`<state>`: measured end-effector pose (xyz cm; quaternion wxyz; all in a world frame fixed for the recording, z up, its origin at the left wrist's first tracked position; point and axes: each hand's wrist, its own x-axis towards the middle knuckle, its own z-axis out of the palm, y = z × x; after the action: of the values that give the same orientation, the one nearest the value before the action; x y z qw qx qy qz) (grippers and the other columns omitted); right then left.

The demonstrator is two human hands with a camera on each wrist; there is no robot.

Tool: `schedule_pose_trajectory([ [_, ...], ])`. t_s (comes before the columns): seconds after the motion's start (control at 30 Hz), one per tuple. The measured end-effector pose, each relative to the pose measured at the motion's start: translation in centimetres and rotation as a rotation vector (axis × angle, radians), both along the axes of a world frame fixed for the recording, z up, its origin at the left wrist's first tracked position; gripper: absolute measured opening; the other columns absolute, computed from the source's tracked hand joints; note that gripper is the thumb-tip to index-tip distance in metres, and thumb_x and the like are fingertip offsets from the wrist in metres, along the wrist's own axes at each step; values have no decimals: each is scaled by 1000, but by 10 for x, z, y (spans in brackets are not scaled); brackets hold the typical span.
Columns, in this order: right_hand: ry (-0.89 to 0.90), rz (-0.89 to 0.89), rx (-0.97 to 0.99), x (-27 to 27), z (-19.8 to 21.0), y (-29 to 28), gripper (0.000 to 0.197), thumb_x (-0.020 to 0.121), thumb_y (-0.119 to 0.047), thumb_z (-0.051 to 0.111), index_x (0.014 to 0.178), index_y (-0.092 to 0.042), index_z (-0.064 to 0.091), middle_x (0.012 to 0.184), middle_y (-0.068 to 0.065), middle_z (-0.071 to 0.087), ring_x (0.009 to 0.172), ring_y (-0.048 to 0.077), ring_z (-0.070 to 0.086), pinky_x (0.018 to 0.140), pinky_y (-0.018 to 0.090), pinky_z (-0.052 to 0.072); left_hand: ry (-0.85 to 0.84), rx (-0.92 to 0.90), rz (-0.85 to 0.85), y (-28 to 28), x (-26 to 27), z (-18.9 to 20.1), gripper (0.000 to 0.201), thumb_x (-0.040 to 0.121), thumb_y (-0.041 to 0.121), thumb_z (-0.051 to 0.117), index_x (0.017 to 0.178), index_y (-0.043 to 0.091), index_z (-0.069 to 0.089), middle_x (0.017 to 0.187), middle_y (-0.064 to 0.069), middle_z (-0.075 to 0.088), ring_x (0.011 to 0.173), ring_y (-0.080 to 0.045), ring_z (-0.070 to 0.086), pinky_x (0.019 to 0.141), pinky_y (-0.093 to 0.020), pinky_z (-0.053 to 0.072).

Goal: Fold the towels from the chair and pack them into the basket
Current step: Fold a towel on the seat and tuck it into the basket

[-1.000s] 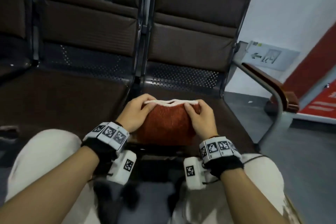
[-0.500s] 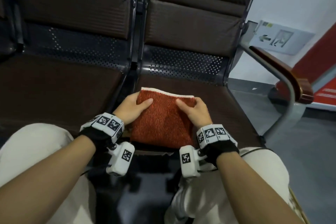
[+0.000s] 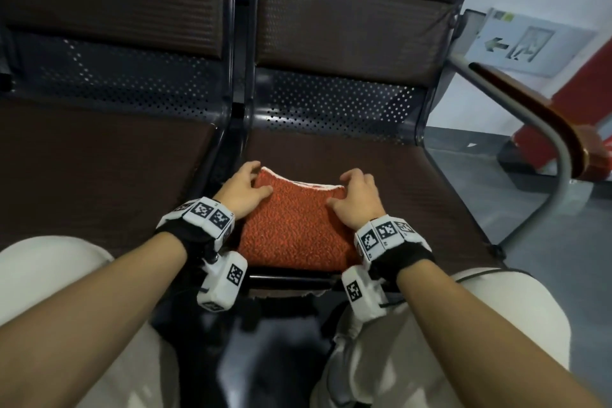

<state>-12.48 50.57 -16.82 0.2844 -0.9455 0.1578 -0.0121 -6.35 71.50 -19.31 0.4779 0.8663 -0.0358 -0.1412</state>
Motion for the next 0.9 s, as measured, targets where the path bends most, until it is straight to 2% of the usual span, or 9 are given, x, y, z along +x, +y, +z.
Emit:
schedule_pose_trajectory([
  [0.13, 33, 383, -134, -25, 17, 9, 17, 82, -28, 71, 93, -19, 63, 104, 0, 54, 104, 16, 51, 93, 25, 41, -163, -17, -58, 8, -20, 7, 54, 81, 15, 70, 131, 20, 51, 137, -2, 41, 126, -18, 45, 109, -31, 34],
  [0.27, 350, 614, -260, -44, 25, 14, 61, 75, -43, 75, 126, -20, 51, 126, 1, 49, 115, 19, 50, 101, 33, 42, -387, 84, -277, 14, -55, 20, 23, 79, 22, 73, 102, 24, 67, 107, 5, 55, 104, -11, 51, 101, -31, 41],
  [0.37, 354, 635, -332, -55, 22, 17, 77, 72, -26, 78, 137, -20, 39, 135, 3, 40, 125, 22, 43, 106, 35, 38, -331, 319, -515, 15, -75, 16, 48, 79, 47, 68, 121, 27, 58, 119, 6, 51, 116, -11, 43, 107, -32, 34],
  [0.43, 304, 630, -382, -57, 22, 20, 65, 79, -13, 68, 137, -19, 41, 136, 7, 43, 126, 26, 44, 107, 34, 37, -356, 471, -567, 18, -84, 11, 68, 74, 53, 69, 134, 30, 45, 131, 7, 38, 123, -11, 31, 109, -32, 30],
  [0.5, 272, 617, -403, -57, 26, 22, 48, 84, -9, 56, 131, -17, 48, 131, 13, 50, 121, 30, 50, 104, 37, 41, -422, 537, -566, 20, -88, 9, 72, 75, 45, 71, 138, 30, 38, 135, 7, 34, 124, -12, 29, 106, -31, 32],
  [0.63, 241, 592, -358, -54, 37, 14, 26, 88, -12, 52, 113, -11, 57, 110, 14, 62, 105, 31, 59, 87, 33, 48, -459, 584, -518, 18, -84, 19, 52, 84, 23, 61, 133, 27, 45, 129, 4, 48, 122, -16, 44, 101, -32, 39],
  [0.73, 294, 575, -307, -52, 37, 4, 46, 83, -28, 68, 124, -15, 53, 116, 9, 61, 110, 28, 57, 91, 32, 46, -424, 515, -453, 14, -75, 31, 36, 85, 21, 54, 120, 28, 54, 118, 0, 61, 110, -22, 58, 94, -38, 46],
  [0.8, 346, 567, -309, -48, 36, -2, 70, 72, -33, 80, 132, -17, 47, 124, 8, 57, 117, 27, 54, 96, 34, 45, -381, 403, -430, 13, -66, 34, 30, 87, 20, 58, 116, 23, 58, 112, -1, 64, 105, -20, 60, 94, -33, 46],
  [0.9, 295, 529, -285, -33, 35, -10, 62, 70, -24, 81, 125, -19, 54, 120, 7, 60, 111, 25, 56, 90, 30, 46, -319, 291, -374, 12, -48, 38, 22, 87, 18, 63, 109, 16, 62, 107, -2, 64, 103, -18, 59, 90, -26, 43],
])
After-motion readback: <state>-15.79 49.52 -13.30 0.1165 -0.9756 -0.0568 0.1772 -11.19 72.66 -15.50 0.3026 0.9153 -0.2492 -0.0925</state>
